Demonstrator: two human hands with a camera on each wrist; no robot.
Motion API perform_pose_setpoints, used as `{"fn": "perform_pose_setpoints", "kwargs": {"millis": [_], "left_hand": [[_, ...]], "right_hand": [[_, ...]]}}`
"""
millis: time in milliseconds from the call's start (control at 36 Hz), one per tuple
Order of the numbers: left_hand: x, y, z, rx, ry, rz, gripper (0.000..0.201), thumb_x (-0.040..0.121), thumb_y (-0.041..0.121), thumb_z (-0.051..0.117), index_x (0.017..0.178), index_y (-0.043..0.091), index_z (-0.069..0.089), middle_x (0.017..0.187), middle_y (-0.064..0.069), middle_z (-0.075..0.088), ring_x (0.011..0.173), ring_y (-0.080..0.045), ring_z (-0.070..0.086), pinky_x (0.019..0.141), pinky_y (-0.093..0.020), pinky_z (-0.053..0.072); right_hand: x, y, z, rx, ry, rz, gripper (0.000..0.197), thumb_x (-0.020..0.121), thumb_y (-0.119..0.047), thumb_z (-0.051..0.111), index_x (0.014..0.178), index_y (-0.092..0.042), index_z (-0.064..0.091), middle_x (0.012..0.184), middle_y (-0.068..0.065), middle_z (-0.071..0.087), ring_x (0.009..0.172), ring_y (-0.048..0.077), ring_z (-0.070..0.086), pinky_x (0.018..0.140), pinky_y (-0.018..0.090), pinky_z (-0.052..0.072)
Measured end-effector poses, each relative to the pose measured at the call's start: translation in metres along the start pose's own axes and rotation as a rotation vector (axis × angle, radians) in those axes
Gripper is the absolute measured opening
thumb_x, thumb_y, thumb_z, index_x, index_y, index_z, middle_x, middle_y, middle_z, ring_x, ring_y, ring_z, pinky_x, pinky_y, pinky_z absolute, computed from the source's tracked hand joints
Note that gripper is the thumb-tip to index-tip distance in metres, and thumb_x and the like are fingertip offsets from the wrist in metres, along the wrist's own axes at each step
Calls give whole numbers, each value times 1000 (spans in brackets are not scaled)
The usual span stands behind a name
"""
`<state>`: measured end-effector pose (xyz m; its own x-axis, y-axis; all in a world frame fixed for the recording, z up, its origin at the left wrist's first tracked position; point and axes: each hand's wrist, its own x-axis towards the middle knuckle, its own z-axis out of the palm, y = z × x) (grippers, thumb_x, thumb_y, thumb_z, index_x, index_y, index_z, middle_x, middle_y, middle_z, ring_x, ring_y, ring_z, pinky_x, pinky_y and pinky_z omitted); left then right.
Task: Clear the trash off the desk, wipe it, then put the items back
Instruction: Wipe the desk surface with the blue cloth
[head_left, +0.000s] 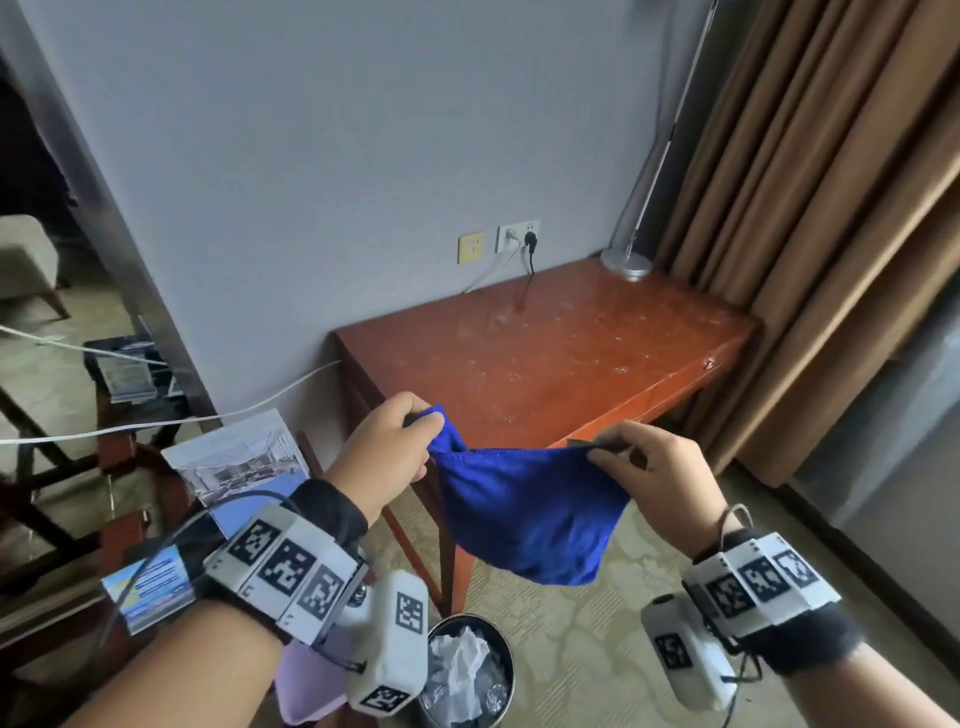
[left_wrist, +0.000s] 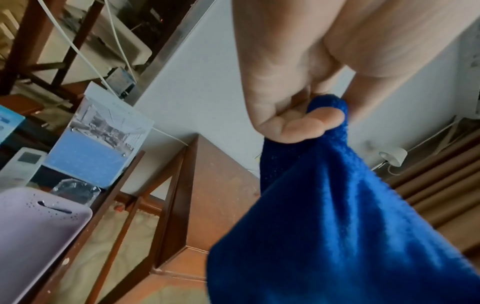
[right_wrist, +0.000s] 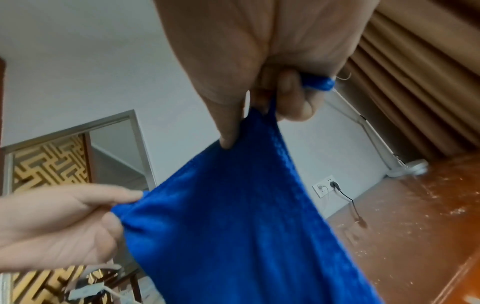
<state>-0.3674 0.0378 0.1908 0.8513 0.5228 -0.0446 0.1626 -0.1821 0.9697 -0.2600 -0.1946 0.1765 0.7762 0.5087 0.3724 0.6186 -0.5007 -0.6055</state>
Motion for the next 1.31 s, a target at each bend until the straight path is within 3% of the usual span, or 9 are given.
{"fn": "perform_pose_setpoints", "kwargs": {"millis": [194,361,556,694,778,861,1055,1194,1305], "left_hand": [[0,-3,0,71,-27,75,33,96,10,46,95,42,50,83,-3,55,60,-11,60,60,-24,51],[1,-4,-3,502,-106,189,22,79,29,73,100,24,69,98,10,64,87,-6,59,81,-22,45],[4,-1,1,707,-17,379,10,86,24,67,79,18,64,92,4,50,80,-13,52,64,-15,29],[12,3,-3,587,-15,463,25,91,23,59,68,30,53,124,0,48,107,-25,51,100,-36,37],[15,9,-5,526,-17,479,22,97,21,50,78,14,57,92,-2,60,90,-24,56,83,-30,39],[20,11,-8,453,-30,394,27,99,28,42,77,13,47,64,2,44,69,-25,44,65,-34,32],[23,10,-19,403,-69,419,24,99,29,45,78,18,50,66,3,47,65,-16,43,67,-31,36],[15,9,-22,400,-200,440,16,90,27,62,78,19,56,70,8,57,66,-3,49,66,-14,37],[19,-6,-17,581,-215,452,17,82,28,72,82,17,59,72,3,61,71,-15,53,70,-29,42]], "right_hand": [[0,6,-17,34,20,25,17,87,-12,65,83,-28,61,71,-17,61,67,-6,54,60,7,39],[0,9,-27,-40,161,-79,7,79,-4,72,81,-11,71,80,-10,64,70,-13,52,66,1,33],[3,10,-30,-51,9,-79,31,91,-6,55,108,-31,64,83,-14,60,77,3,55,72,11,40],[8,14,-26,-40,-171,-66,33,95,0,43,106,-20,67,92,-5,57,91,9,54,85,12,37],[12,11,-25,-41,-243,-44,19,98,-14,44,94,-25,60,90,-11,57,89,6,53,83,13,36],[14,5,-25,-37,-328,-70,13,92,-32,56,80,-38,55,83,-9,56,79,5,52,75,19,39],[21,17,-30,-59,-129,-99,30,84,-20,70,76,-46,59,82,-12,49,82,1,49,77,12,36],[30,18,-33,39,93,-40,11,85,-40,56,75,-38,57,107,-7,54,90,13,53,84,31,43],[36,14,-35,140,145,35,20,98,-16,47,79,-24,48,70,-6,47,64,5,41,68,33,40]]}}
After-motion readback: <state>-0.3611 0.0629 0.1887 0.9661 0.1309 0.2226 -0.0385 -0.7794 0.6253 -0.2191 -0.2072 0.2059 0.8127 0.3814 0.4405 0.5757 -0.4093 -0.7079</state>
